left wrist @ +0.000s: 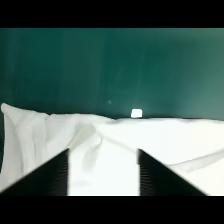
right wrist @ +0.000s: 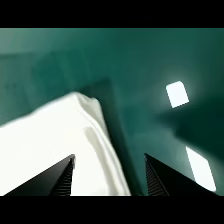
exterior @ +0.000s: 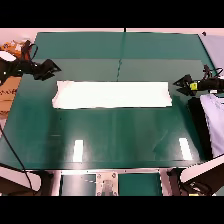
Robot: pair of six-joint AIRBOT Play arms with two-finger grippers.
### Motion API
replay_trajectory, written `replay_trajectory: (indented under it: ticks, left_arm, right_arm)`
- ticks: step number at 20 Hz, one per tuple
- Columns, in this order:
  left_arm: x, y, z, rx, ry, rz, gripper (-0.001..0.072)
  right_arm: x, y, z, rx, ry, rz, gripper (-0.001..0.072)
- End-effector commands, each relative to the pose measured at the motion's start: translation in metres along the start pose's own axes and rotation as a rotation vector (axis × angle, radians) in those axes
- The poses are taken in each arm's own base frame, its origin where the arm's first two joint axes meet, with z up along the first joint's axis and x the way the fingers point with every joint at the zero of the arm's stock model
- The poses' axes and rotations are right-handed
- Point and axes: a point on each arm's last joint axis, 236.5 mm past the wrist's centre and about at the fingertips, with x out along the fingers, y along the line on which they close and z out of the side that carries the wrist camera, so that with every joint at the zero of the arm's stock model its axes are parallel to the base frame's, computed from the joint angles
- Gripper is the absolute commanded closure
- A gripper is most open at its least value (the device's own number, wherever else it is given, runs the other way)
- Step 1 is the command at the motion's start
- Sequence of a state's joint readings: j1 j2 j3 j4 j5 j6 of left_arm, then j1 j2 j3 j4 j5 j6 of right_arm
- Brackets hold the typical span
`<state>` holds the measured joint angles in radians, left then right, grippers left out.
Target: Fold the shirts.
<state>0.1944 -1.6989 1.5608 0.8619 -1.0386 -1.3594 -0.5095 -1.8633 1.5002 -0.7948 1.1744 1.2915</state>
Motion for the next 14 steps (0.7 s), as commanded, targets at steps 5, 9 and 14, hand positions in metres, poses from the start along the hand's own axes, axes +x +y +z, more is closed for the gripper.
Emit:
replay_trajectory:
  ticks: [5,9,14]
  left_arm:
    - [0.004,-0.022,-0.023,0.035,0.099,-0.039,0.0684]
    - [0.021,-0.057,-0.042,0.097,0.14,-0.069,0.0685]
    - [0.056,-0.118,-0.061,0.238,0.111,-0.087,0.0685]
  right_arm:
    - [0.057,0.006,-0.055,-0.137,0.231,-0.014,0.0203]
    - [0.074,0.039,-0.064,-0.233,0.255,-0.003,0.0603]
    - [0.035,0.085,-0.052,-0.313,0.254,0.041,0.0693]
